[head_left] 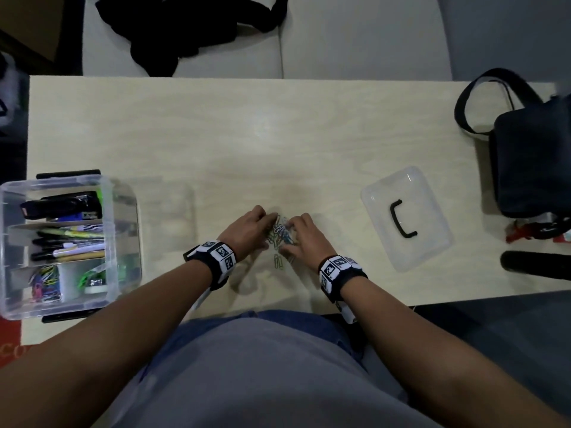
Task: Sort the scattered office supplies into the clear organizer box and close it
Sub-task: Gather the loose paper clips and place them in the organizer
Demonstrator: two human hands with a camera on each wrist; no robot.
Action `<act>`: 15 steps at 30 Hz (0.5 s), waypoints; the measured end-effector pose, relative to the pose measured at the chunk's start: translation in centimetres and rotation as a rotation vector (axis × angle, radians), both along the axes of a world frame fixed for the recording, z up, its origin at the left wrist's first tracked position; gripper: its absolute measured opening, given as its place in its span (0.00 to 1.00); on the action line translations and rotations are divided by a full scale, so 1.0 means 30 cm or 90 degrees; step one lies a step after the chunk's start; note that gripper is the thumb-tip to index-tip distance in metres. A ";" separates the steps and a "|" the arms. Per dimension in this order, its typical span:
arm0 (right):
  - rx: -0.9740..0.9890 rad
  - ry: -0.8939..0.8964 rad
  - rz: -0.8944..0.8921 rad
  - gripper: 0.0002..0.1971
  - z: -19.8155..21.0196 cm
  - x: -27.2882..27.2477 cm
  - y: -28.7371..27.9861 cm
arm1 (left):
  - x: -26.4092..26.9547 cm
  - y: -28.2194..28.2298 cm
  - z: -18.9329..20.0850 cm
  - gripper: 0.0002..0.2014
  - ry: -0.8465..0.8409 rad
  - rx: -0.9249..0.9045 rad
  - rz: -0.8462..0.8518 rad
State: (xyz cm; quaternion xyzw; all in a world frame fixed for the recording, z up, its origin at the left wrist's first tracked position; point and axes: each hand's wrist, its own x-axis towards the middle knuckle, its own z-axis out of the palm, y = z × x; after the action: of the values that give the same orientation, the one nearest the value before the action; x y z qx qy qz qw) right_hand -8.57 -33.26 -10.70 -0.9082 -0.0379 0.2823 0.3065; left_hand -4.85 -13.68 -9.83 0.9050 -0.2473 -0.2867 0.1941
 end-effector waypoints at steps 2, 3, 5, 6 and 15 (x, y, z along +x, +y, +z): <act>0.007 0.008 -0.006 0.30 -0.002 -0.015 -0.004 | 0.008 -0.014 -0.010 0.32 0.001 -0.014 0.008; 0.009 0.011 -0.009 0.32 -0.005 -0.022 -0.004 | 0.013 -0.023 -0.013 0.28 0.001 -0.021 0.010; 0.012 0.014 -0.022 0.35 -0.009 -0.032 0.000 | 0.023 -0.040 -0.018 0.18 -0.001 -0.029 0.010; 0.010 0.013 -0.029 0.35 -0.010 -0.035 0.005 | 0.028 -0.047 -0.020 0.14 -0.008 -0.027 0.003; -0.070 -0.028 -0.028 0.27 -0.006 -0.004 0.090 | 0.038 -0.031 -0.033 0.08 -0.008 0.023 0.027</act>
State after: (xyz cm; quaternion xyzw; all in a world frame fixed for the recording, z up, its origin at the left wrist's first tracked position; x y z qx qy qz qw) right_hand -8.70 -30.56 -10.86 -0.9302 -0.0089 0.2571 0.2618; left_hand -3.71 -14.62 -10.83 0.9152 -0.2238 -0.2814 0.1821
